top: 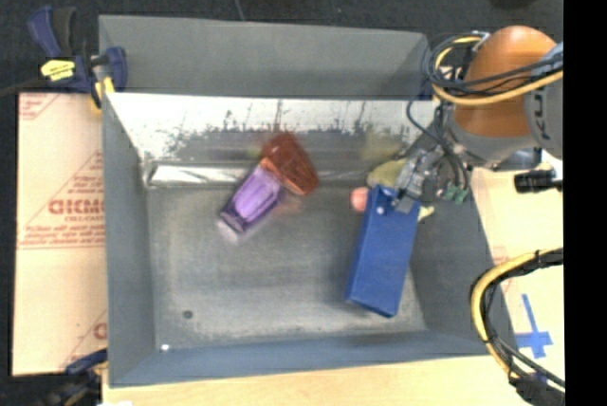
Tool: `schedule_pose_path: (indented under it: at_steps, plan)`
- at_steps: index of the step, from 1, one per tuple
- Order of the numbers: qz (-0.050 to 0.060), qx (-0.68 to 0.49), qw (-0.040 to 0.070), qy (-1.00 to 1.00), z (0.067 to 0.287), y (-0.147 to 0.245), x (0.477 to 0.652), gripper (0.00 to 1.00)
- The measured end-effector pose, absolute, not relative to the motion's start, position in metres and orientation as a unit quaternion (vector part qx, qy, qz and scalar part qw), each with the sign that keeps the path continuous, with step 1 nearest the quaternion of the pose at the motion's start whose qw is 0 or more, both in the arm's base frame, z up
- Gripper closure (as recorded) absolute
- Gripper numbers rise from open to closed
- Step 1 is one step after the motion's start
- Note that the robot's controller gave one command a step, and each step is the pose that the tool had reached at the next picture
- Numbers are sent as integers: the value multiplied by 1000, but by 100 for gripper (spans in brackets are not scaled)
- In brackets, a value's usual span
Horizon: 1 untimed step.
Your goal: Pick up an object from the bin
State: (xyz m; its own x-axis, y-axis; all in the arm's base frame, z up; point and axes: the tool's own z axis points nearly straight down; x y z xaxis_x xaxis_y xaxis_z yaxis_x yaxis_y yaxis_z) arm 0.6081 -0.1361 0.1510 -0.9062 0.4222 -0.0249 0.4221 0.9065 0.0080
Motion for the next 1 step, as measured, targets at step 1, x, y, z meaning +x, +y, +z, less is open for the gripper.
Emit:
schedule_pose_path:
  at_steps: [1]
  plan:
    - [1,215,15,977,185,-137,608,100]
